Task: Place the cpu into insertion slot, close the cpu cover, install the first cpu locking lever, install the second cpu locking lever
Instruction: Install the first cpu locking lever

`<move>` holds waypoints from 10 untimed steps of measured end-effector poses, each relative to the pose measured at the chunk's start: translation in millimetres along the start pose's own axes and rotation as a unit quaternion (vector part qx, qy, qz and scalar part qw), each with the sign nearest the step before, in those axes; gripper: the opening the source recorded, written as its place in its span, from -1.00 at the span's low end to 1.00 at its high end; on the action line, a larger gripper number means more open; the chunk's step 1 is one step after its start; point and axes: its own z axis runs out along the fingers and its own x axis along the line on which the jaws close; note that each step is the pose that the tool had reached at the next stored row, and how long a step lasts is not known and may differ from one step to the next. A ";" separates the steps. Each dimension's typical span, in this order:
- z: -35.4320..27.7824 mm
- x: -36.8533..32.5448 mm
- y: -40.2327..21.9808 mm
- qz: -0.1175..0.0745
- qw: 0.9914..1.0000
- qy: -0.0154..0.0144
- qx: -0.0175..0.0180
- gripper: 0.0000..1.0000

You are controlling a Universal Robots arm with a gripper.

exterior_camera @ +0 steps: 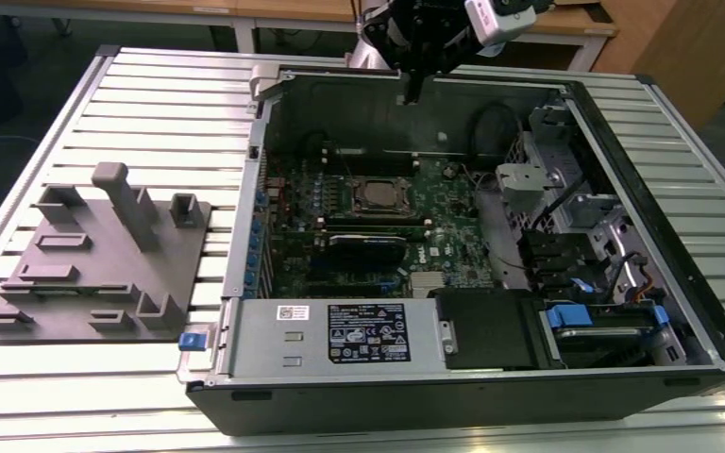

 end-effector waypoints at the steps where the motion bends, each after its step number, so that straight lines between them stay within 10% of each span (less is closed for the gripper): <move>1: 0.0 0.0 0.0 0.000 1.000 0.000 0.000 -0.80; 10: 4.3 5.5 -0.4 0.000 1.000 0.000 0.000 -0.80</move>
